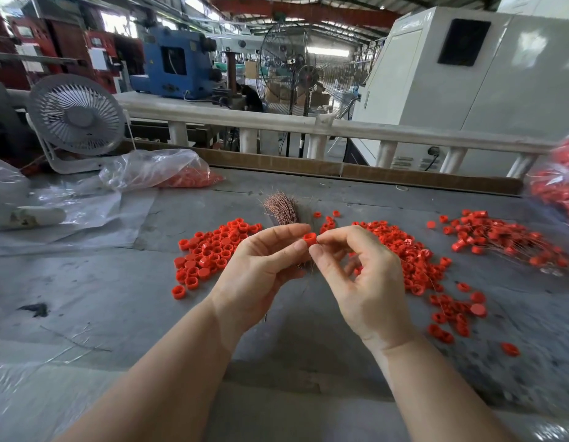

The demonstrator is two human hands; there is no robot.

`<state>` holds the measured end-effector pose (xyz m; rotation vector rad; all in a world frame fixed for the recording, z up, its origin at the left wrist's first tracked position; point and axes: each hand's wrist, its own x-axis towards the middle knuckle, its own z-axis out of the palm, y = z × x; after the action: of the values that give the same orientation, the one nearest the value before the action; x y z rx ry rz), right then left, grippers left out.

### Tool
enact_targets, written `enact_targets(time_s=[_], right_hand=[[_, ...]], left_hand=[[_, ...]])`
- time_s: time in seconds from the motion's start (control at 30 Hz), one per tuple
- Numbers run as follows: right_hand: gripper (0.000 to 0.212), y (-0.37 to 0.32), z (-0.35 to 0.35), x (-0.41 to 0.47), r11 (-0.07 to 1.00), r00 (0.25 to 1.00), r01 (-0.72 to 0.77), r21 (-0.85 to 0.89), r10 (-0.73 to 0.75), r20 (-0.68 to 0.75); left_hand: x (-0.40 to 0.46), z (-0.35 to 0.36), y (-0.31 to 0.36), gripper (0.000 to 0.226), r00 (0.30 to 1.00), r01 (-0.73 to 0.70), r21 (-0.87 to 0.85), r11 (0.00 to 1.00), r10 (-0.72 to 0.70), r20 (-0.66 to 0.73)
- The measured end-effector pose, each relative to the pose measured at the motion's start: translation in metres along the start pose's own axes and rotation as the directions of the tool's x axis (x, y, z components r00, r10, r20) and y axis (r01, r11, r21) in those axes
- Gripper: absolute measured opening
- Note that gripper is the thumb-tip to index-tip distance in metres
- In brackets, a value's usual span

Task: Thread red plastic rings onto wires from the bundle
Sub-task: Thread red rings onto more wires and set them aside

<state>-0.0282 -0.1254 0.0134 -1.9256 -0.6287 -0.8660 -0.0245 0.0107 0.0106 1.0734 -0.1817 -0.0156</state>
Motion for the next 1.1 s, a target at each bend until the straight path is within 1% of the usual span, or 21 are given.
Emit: enact_targets(time_s=[0.13, 0.2, 0.33, 0.5, 0.77, 0.93, 1.1], right_hand=[[0.008, 0.0026, 0.0004, 0.0005, 0.998, 0.999, 0.034, -0.057, -0.036, -0.029], [0.005, 0.0036, 0.0006, -0.0001, 0.996, 0.998, 0.049, -0.081, -0.052, -0.032], [0.003, 0.0048, 0.0011, -0.0003, 0.990, 0.996, 0.088, -0.115, -0.091, -0.021], [0.004, 0.0050, 0.0012, 0.0002, 0.988, 0.994, 0.105, -0.110, -0.108, -0.016], [0.004, 0.0045, 0.0024, 0.0002, 0.989, 0.994, 0.099, -0.110, -0.102, -0.024], [0.004, 0.0042, 0.0021, 0.0001, 0.993, 0.996, 0.081, -0.090, -0.085, -0.036], [0.006, 0.0041, 0.0024, 0.0006, 0.996, 0.998, 0.057, -0.063, -0.059, -0.037]], left_hand=[[0.0010, -0.0003, 0.0015, 0.017, 1.000, -0.005, -0.128, 0.992, 0.006, 0.004], [0.0003, -0.0004, 0.0020, 0.015, 1.000, -0.012, -0.153, 0.988, 0.014, 0.010], [0.0011, 0.0001, -0.0009, 0.014, 0.999, -0.033, -0.152, 0.988, 0.032, -0.007], [0.0018, -0.0004, -0.0009, 0.017, 0.999, -0.027, -0.167, 0.986, 0.029, 0.013], [0.0002, 0.0001, 0.0017, 0.021, 0.999, -0.012, -0.150, 0.989, 0.017, 0.027], [-0.0015, 0.0018, 0.0026, 0.019, 1.000, -0.004, -0.137, 0.991, 0.008, 0.027], [-0.0021, 0.0022, 0.0038, 0.020, 0.999, 0.030, -0.112, 0.993, -0.026, 0.044]])
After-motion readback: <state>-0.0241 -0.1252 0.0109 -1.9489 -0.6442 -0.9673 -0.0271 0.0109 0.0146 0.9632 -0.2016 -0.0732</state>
